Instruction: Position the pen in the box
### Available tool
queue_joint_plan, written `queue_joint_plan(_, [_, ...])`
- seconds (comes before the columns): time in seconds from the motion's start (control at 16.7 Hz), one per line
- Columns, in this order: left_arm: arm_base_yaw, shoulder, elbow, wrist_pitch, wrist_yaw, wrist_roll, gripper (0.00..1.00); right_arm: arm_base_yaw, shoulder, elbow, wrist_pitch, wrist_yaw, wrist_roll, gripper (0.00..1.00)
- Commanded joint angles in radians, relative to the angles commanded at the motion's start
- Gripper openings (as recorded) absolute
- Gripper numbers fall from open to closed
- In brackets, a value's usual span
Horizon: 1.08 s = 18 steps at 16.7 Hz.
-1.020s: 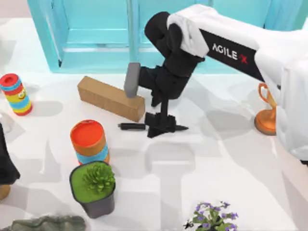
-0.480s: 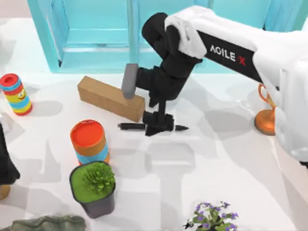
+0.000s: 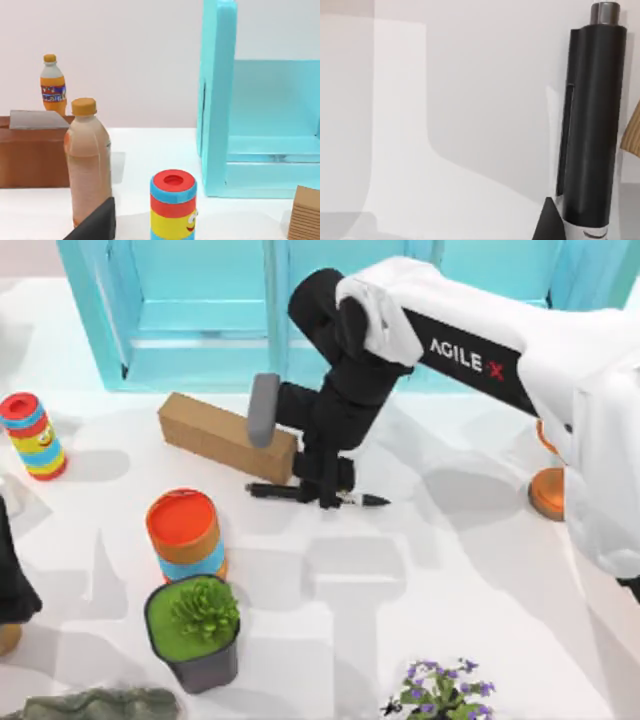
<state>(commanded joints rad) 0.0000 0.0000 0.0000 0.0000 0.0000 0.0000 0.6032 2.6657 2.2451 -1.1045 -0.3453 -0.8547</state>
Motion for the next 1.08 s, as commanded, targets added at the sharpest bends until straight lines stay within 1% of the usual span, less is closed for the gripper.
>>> queue_joint_plan(0.06, [0.000,0.000,0.000,0.000,0.000,0.000,1.00,0.000,0.000,0.000,0.000,0.000,0.000,0.02])
queue_joint_plan(0.12, [0.000,0.000,0.000,0.000,0.000,0.000,1.00,0.000,0.000,0.000,0.000,0.000,0.000,0.00])
queue_joint_plan(0.54, [0.000,0.000,0.000,0.000,0.000,0.000,1.00,0.000,0.000,0.000,0.000,0.000,0.000,0.00])
queue_joint_plan(0.6, [0.000,0.000,0.000,0.000,0.000,0.000,1.00,-0.016,-0.044,0.030,0.009,0.014,-0.010,0.00])
queue_joint_plan(0.72, [0.000,0.000,0.000,0.000,0.000,0.000,1.00,-0.024,-0.041,0.043,0.002,0.016,-0.012,0.00])
queue_joint_plan(0.9, [0.000,0.000,0.000,0.000,0.000,0.000,1.00,-0.044,-0.036,0.133,-0.054,0.018,-0.015,0.00])
queue_joint_plan(1.08, [0.000,0.000,0.000,0.000,0.000,0.000,1.00,-0.032,-0.041,0.280,-0.139,0.003,-0.019,0.00])
